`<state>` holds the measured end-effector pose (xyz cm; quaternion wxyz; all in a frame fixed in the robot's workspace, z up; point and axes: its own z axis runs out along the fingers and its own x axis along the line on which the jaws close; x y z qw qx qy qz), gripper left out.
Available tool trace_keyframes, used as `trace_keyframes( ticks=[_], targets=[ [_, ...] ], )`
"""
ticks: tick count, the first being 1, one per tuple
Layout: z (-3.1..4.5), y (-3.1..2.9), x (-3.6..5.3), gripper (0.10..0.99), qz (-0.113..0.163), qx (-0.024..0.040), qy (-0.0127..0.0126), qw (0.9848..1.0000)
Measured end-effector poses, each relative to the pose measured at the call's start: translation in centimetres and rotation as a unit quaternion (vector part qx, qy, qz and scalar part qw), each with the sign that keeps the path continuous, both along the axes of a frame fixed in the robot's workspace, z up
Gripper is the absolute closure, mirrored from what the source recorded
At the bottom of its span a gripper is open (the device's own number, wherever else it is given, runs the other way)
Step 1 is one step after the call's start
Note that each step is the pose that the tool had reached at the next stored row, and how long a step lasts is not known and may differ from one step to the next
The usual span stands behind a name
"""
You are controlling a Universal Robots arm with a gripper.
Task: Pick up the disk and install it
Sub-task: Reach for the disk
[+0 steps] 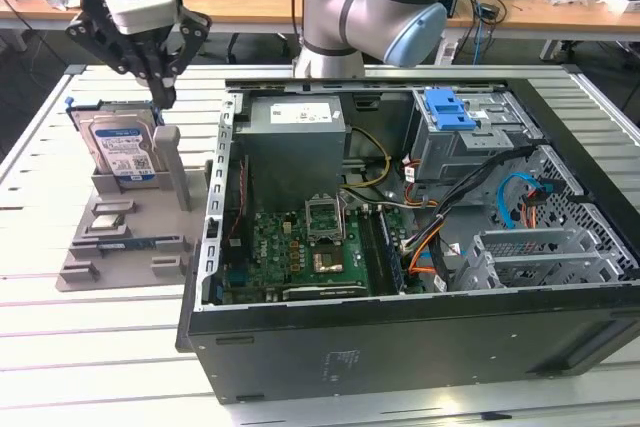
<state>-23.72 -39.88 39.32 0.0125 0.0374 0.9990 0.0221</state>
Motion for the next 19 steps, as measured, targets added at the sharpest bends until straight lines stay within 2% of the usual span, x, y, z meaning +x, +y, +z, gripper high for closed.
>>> trace_keyframes(
  ticks=[8,15,19],
  targets=[
    [-0.04,0.24,-3.33,0.98,0.0,-0.0003,0.0,1.0],
    [-0.28,1.09,-6.61,0.98,0.0,-0.001,0.0,1.0],
    [-0.53,1.86,-7.81,0.98,0.0,-0.0019,0.0001,1.0]
  ],
)
